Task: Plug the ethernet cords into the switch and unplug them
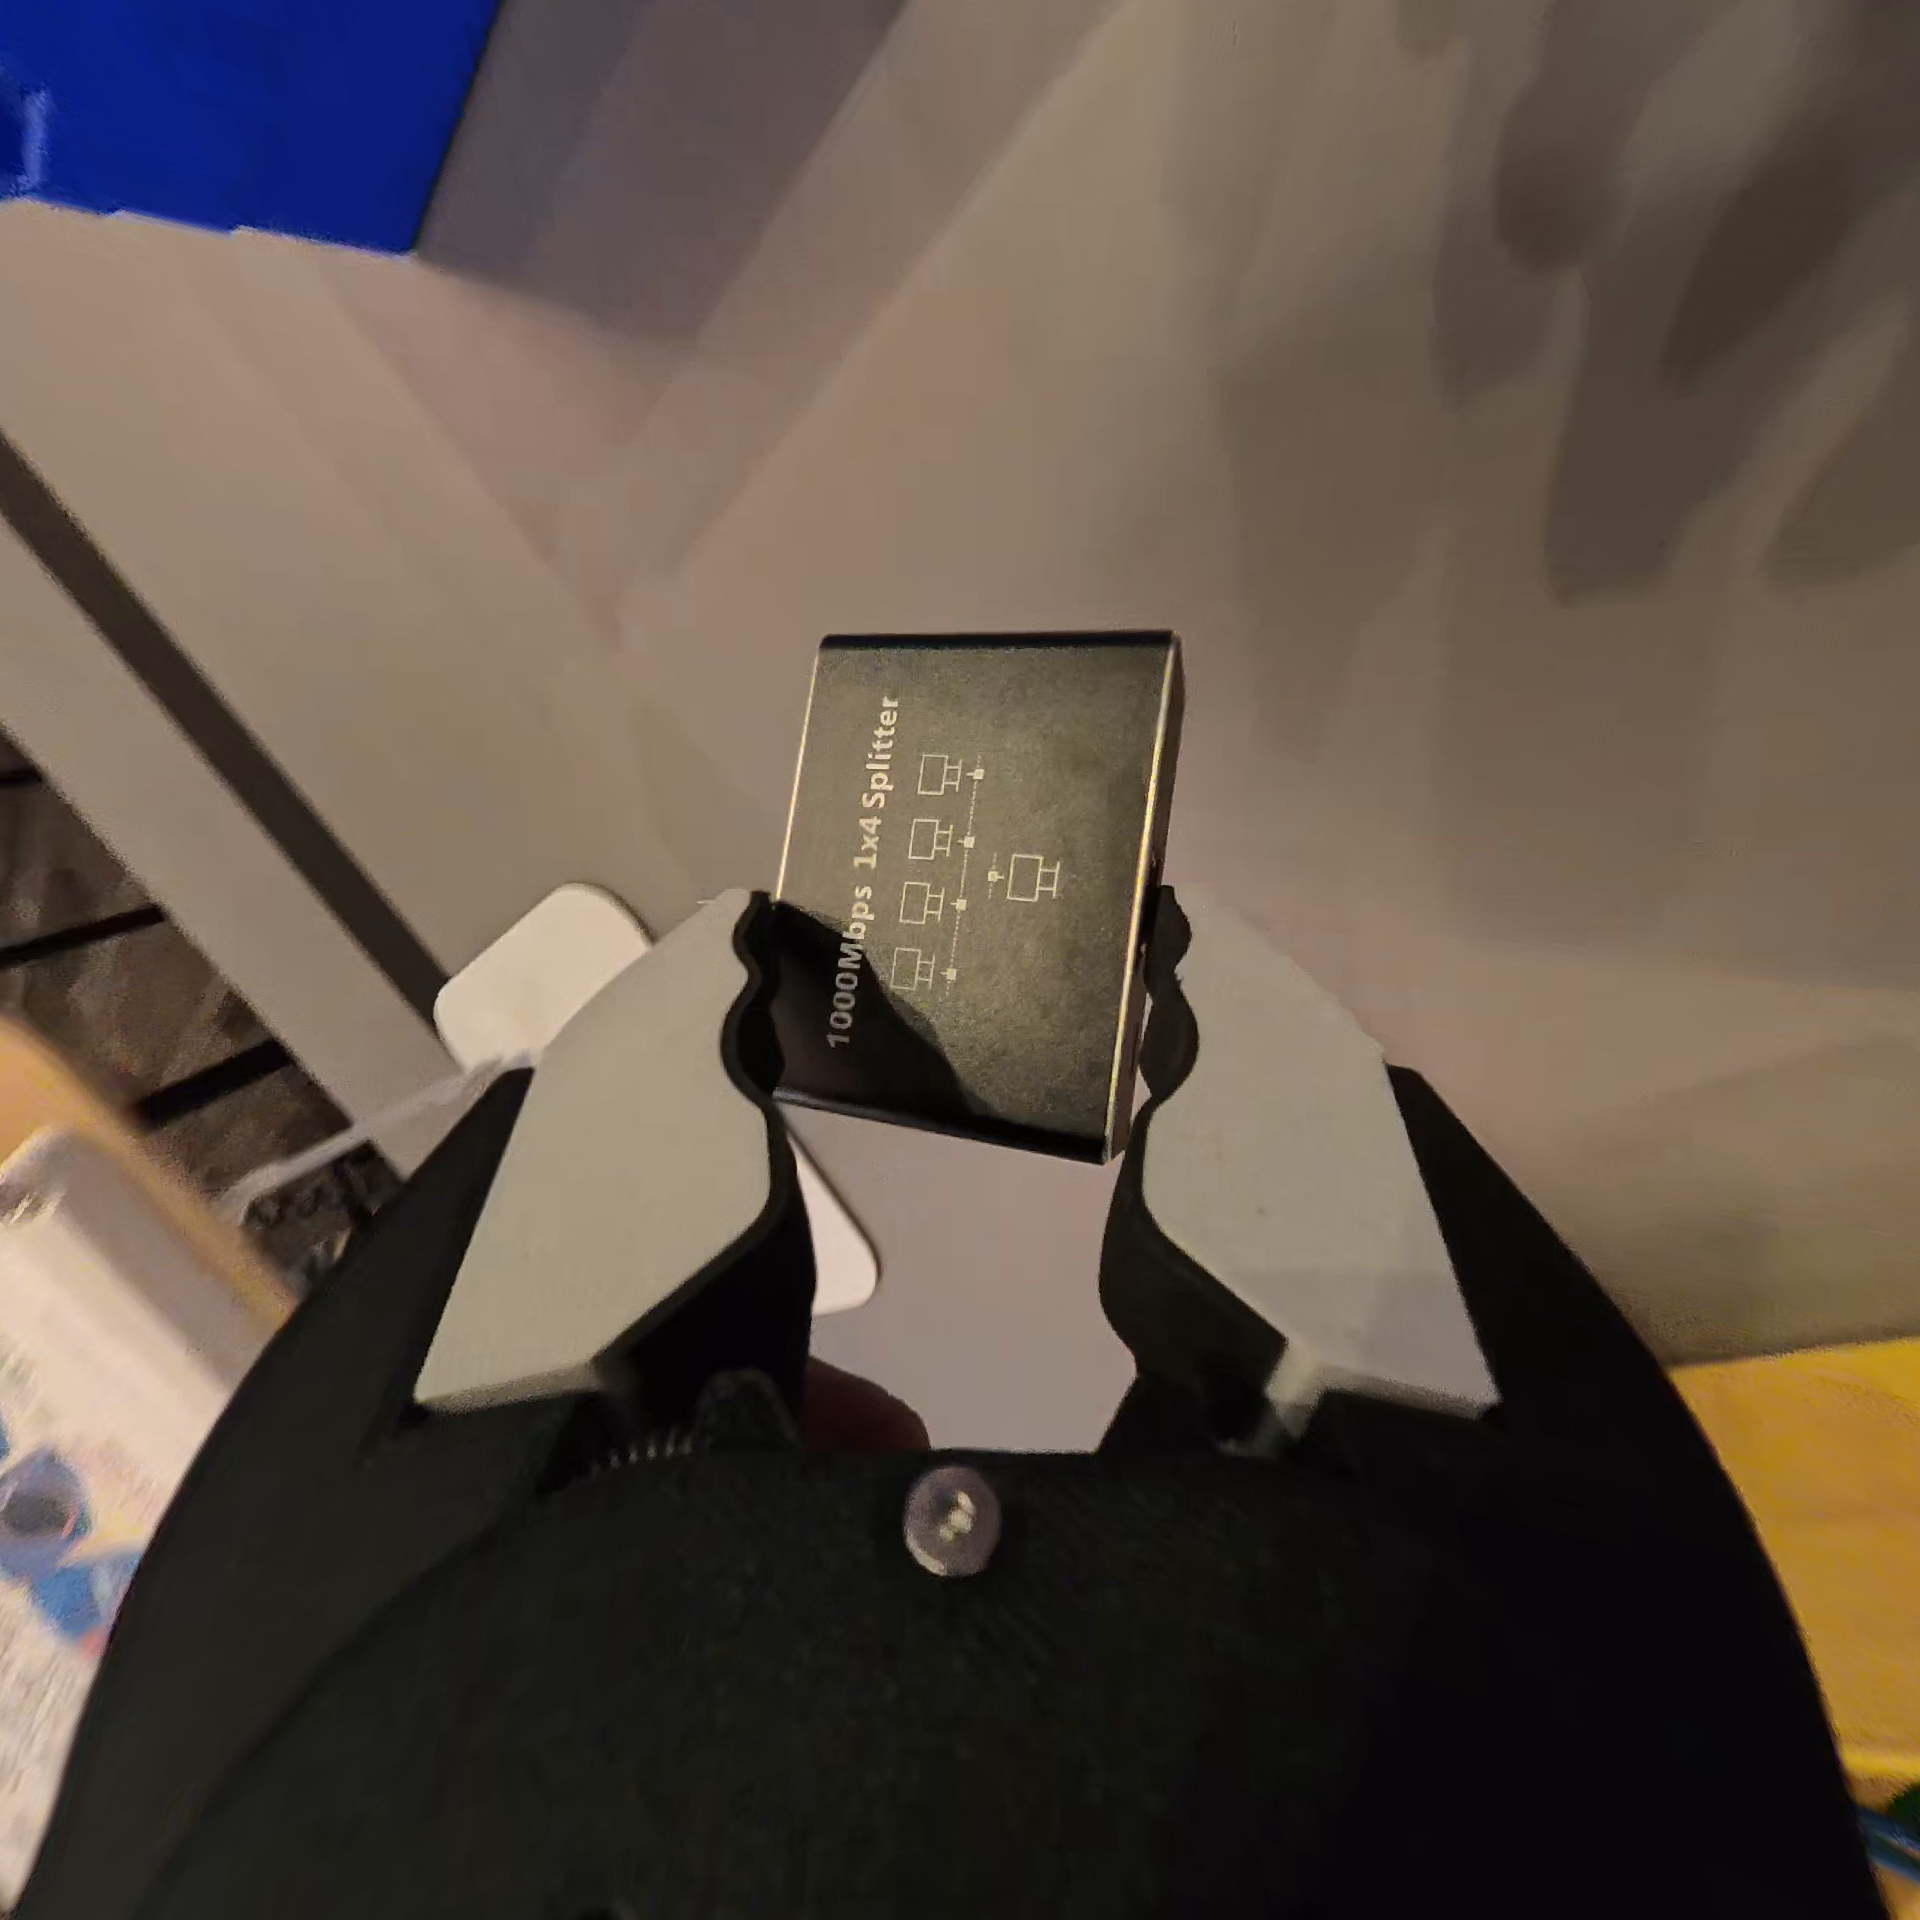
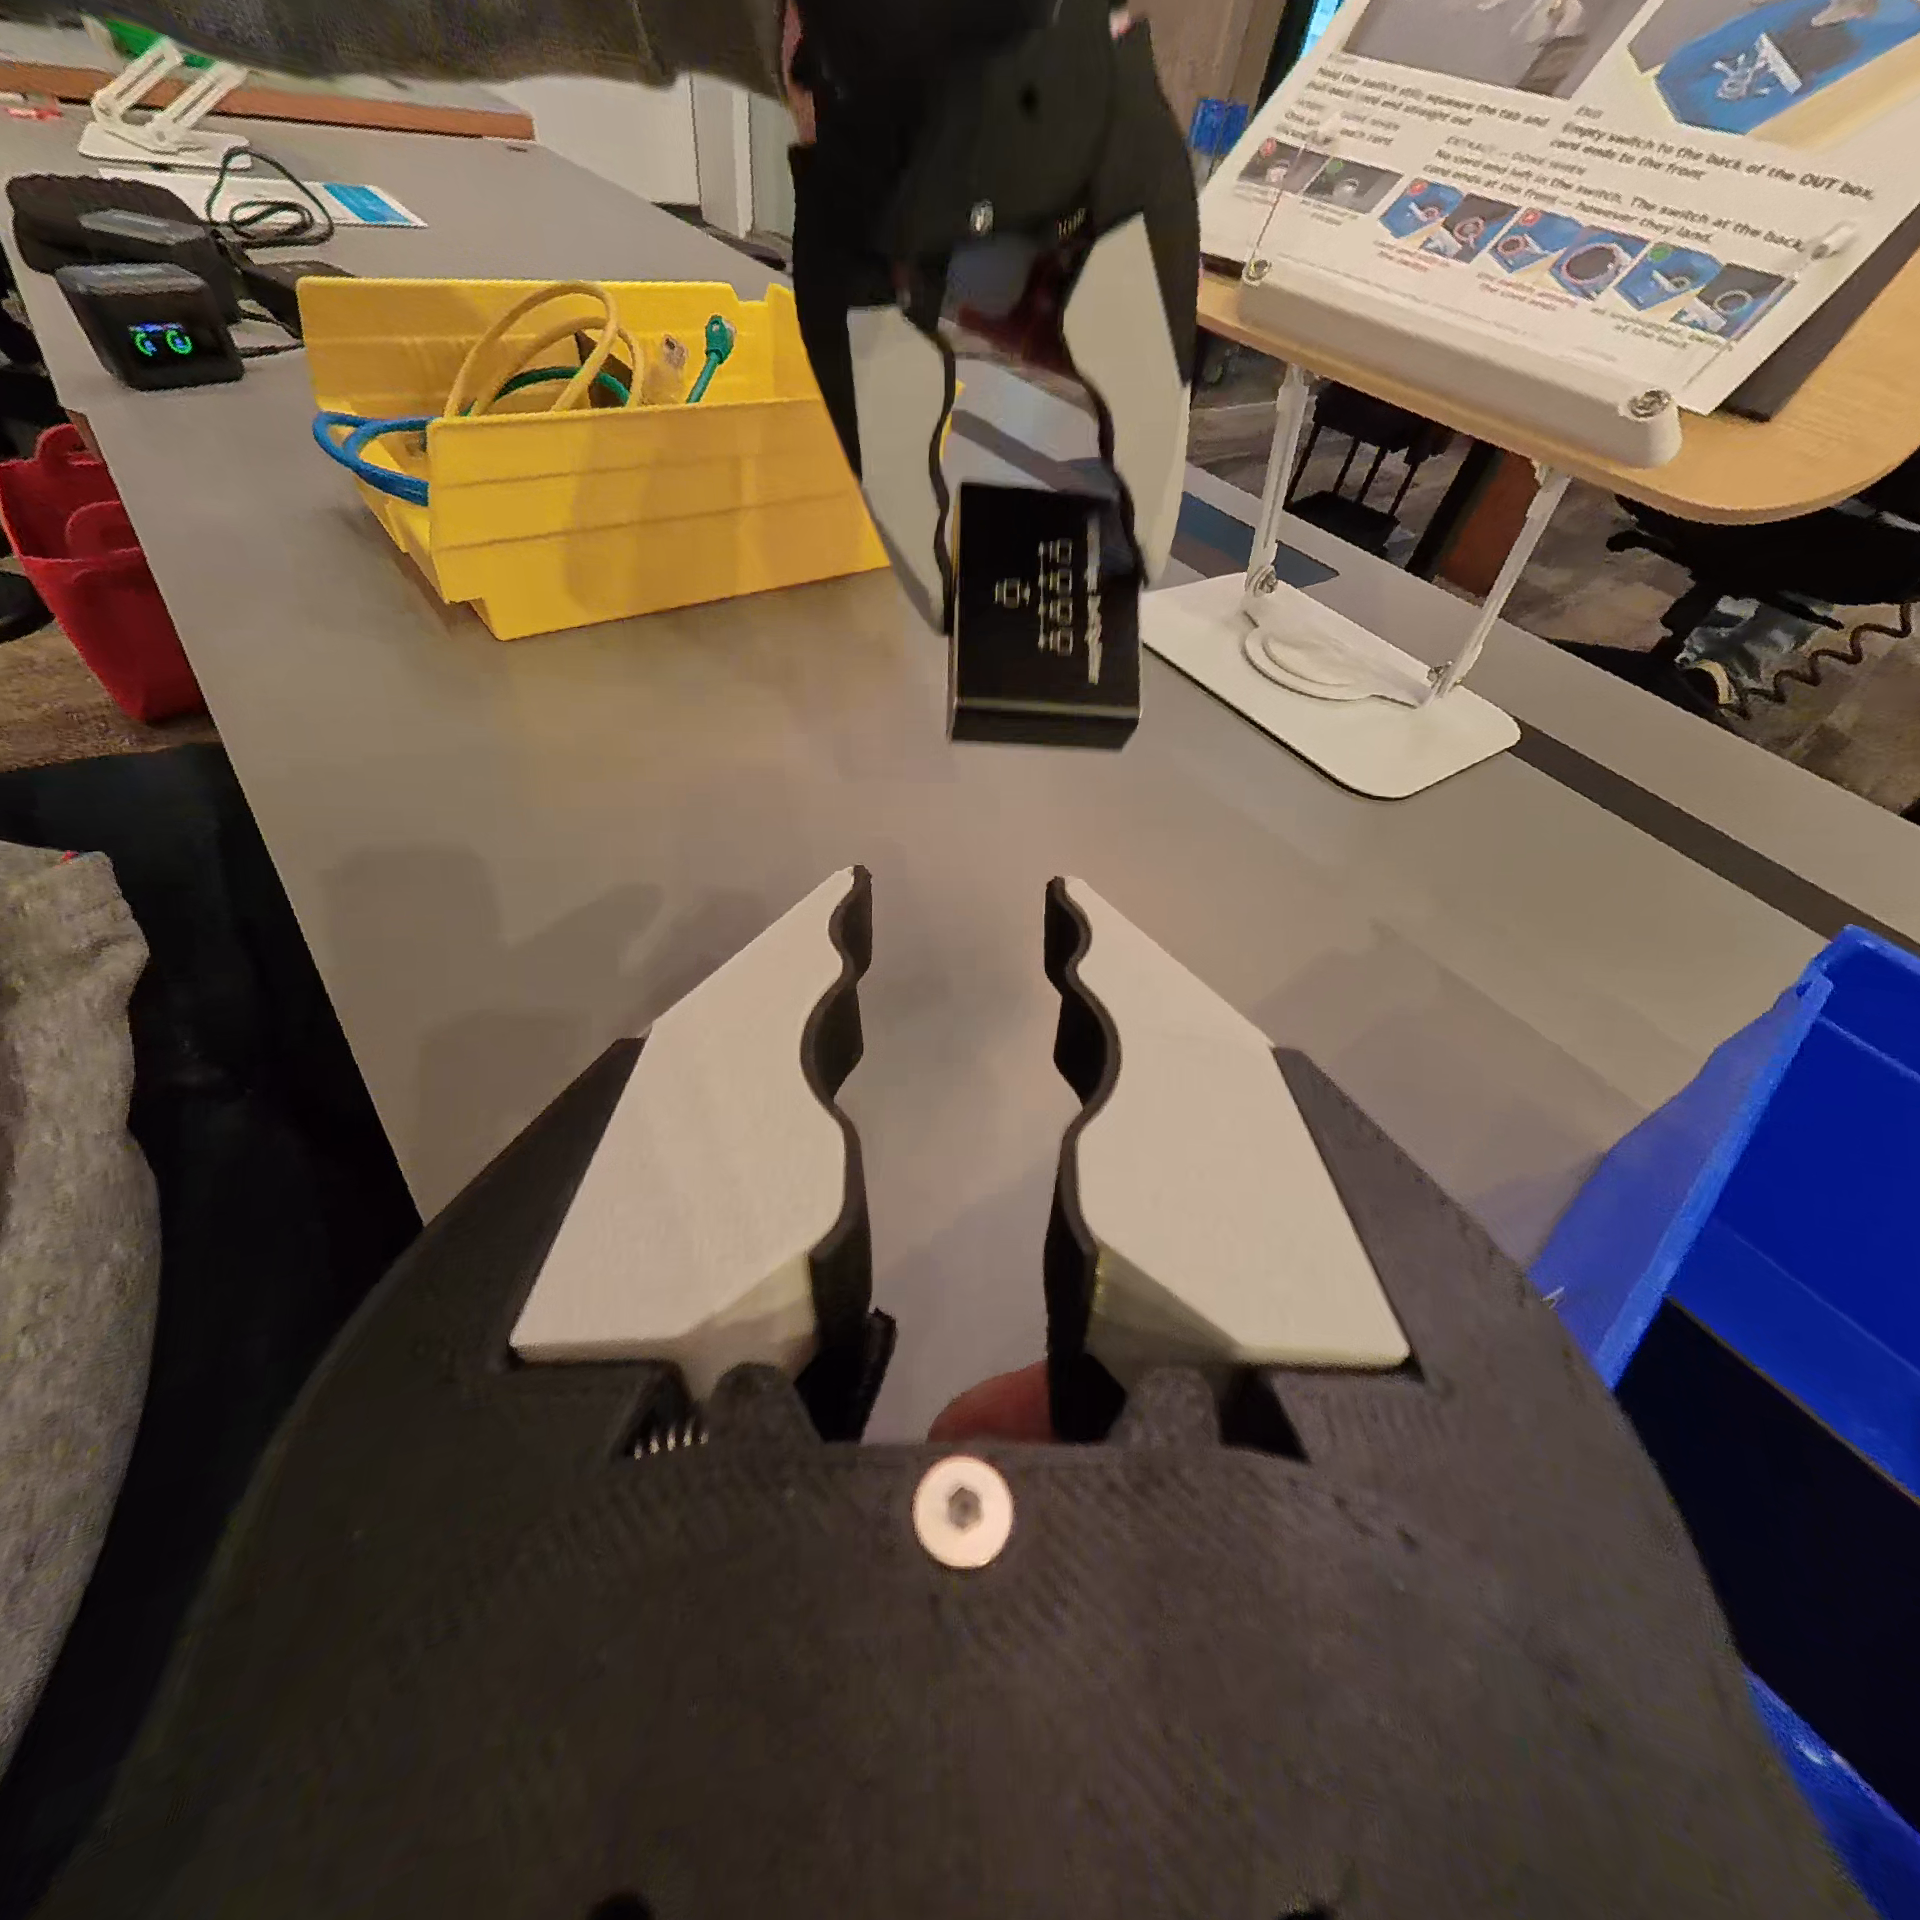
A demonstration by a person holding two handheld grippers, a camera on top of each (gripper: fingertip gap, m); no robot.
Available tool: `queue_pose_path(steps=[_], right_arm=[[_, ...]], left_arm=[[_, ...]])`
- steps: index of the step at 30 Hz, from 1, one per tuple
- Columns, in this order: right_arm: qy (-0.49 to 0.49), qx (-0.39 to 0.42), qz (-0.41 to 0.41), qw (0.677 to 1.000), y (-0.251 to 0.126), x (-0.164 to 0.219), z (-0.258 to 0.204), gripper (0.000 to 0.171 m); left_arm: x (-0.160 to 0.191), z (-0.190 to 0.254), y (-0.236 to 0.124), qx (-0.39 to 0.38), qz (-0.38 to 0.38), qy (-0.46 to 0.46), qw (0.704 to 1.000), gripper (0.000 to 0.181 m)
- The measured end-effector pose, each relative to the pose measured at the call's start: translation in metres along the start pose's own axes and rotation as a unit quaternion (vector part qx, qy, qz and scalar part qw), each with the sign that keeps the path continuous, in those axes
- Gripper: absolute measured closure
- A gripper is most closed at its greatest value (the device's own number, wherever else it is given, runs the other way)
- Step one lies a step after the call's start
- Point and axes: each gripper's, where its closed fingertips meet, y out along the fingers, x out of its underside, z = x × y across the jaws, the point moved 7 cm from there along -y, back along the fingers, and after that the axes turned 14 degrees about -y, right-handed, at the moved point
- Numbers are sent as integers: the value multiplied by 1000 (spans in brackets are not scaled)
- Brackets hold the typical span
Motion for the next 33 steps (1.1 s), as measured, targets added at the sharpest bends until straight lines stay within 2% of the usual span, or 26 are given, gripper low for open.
queue_pose_path(steps=[3, 6, 8, 14, 18, 21, 24, 26, 28, 30, 33], right_arm=[[14, 2, -12, 1000, 1, 4, 2, 135], [57, 12, -4, 998, 1, -2, 8, 112], [84, 18, 8, 996, 1, -10, 11, 110], [89, 18, -30, 995, 17, -4, 13, 97], [94, 7, -41, 995, 28, 2, 9, 96], [87, -2, -47, 995, 33, 3, 6, 94], [80, -3, -45, 996, 33, 0, 6, 93], [76, -2, -44, 996, 33, -2, 8, 93], [73, 0, -39, 997, 32, -6, 11, 94], [71, -1, -30, 997, 31, -10, 13, 95], [67, -5, -19, 998, 32, -15, 12, 98]], left_arm=[[-11, 11, 30, 28, 7, 9, 1000, 113], [-14, 24, 54, 52, 7, 12, 999, 113], [-15, 31, 64, 60, 13, 9, 998, 114], [-10, 42, 83, 71, 21, 12, 997, 114], [-9, 43, 86, 68, 43, -3, 997, 114], [-7, 42, 84, 48, 30, 1, 998, 111], [-7, 36, 69, 31, 25, -31, 999, 101], [-7, 27, 47, -7, 28, -44, 999, 95], [-2, 16, 14, -55, 23, -54, 997, 90], [11, 7, -30, -103, 24, -77, 991, 96], [59, 3, -96, -168, -2, -124, 978, 108]])
